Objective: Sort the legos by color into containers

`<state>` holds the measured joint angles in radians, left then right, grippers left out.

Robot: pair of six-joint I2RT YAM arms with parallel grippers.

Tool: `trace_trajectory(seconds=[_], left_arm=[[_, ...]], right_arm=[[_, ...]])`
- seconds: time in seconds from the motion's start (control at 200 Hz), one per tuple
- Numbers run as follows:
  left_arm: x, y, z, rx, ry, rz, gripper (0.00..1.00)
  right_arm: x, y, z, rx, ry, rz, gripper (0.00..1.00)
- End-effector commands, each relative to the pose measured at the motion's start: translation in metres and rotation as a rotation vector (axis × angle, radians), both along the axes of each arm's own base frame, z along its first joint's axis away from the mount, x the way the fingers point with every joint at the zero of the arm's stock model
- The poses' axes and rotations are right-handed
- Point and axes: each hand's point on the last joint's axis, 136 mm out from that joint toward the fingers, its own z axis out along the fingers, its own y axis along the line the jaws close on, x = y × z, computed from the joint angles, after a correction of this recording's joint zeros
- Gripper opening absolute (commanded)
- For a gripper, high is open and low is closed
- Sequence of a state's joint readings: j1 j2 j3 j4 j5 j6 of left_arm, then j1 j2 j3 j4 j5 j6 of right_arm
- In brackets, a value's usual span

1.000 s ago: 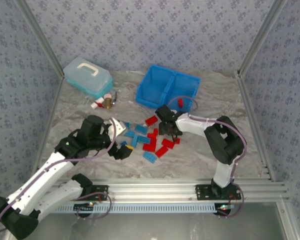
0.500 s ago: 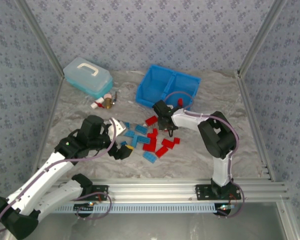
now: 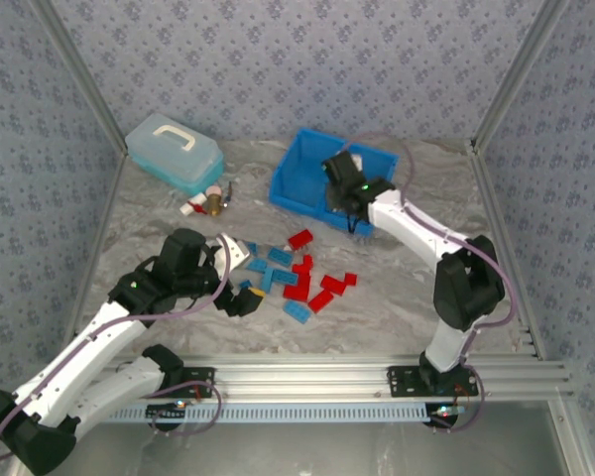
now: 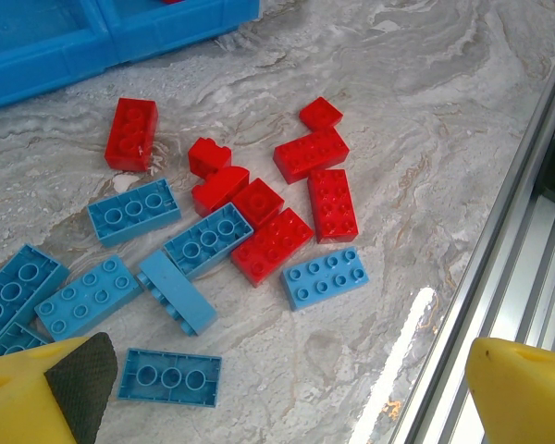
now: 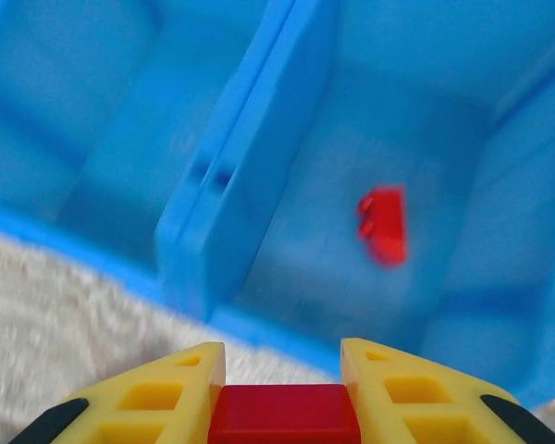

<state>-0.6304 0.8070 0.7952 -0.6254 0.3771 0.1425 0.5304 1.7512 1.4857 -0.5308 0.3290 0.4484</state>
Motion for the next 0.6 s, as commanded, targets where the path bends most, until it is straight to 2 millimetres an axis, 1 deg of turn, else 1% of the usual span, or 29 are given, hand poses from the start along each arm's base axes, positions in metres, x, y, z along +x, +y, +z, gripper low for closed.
trace_trajectory(seconds=[0.0, 0.095, 0.22, 0.335, 0.365, 0.43, 0.47, 0.505, 0.54, 0.595], left_arm=[[0.000, -0.002, 0.005, -0.008, -0.022, -0.013, 0.99], [0.001, -0.002, 0.007, -0.011, -0.026, -0.011, 0.99], [0.000, -0.001, 0.007, -0.011, -0.028, -0.011, 0.99], [0.000, -0.001, 0.004, -0.002, -0.019, -0.009, 0.99], [0.000, -0.001, 0.003, 0.002, -0.017, -0.008, 0.99], [0.001, -0.001, 0.003, 0.003, -0.018, -0.008, 0.99], [0.001, -0.001, 0.003, 0.003, -0.020, -0.008, 0.99], [0.001, -0.001, 0.003, 0.004, -0.021, -0.008, 0.99], [0.001, 0.000, 0.003, 0.004, -0.021, -0.009, 0.99], [0.001, -0.001, 0.003, 0.003, -0.023, -0.009, 0.99]], right_arm=[[0.029, -0.021, -0.008, -0.064, 0.015, -0.009, 0.34], [0.054, -0.029, -0.018, -0.056, 0.028, -0.030, 0.34], [0.080, -0.037, -0.046, -0.047, 0.071, -0.045, 0.34], [0.095, -0.043, -0.072, -0.034, 0.116, -0.061, 0.35], [0.098, -0.043, -0.079, -0.027, 0.128, -0.060, 0.37], [0.102, -0.042, -0.088, -0.015, 0.145, -0.051, 0.45], [0.104, -0.041, -0.089, -0.015, 0.152, -0.044, 0.53], [0.104, -0.040, -0.085, -0.021, 0.150, -0.044, 0.58], [0.105, -0.040, -0.080, -0.027, 0.140, -0.039, 0.60], [0.104, -0.039, -0.067, -0.029, 0.118, -0.032, 0.60]])
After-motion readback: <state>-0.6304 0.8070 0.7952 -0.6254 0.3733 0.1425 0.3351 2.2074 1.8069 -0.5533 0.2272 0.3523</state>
